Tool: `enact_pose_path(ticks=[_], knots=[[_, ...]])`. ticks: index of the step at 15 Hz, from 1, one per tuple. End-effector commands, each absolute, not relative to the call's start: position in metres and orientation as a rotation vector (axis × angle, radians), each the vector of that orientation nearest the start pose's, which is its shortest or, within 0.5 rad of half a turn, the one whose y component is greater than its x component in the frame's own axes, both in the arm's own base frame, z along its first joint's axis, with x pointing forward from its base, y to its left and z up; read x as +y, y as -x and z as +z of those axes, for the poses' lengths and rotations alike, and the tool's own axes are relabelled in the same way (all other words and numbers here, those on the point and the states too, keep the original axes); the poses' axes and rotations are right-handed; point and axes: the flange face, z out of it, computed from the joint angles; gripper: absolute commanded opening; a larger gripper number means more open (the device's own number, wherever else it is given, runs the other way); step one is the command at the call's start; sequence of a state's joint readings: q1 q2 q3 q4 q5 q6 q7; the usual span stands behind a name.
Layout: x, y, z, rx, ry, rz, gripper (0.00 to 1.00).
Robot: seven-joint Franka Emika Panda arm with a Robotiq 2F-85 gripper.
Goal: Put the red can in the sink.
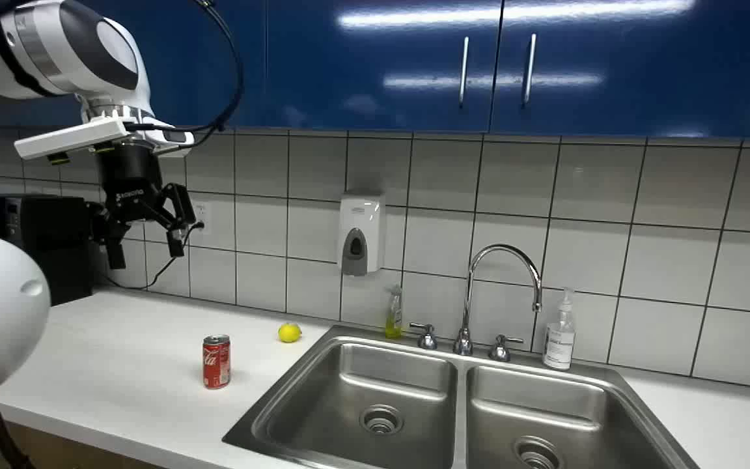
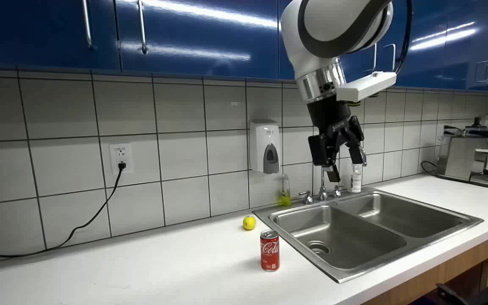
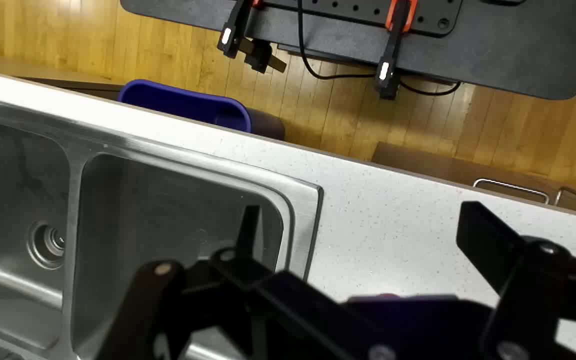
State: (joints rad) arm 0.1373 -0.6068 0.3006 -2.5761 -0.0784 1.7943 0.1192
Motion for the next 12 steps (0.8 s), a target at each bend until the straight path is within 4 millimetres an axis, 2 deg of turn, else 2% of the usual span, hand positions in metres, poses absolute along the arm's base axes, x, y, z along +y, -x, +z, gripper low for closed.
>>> enact_pose_path(ticks=[1,4,7,12], knots=[[0.14,-0.315,0.439,-0.47,3.387,0.23,1.0],[0.14,-0.315,0.439,-0.47,3.387,0.23,1.0],[0.144,-0.323,0.426,-0.495,3.356,0.233,1.0],[0.164,-0.341,0.398,-0.596,3.24,0.151,1.0]])
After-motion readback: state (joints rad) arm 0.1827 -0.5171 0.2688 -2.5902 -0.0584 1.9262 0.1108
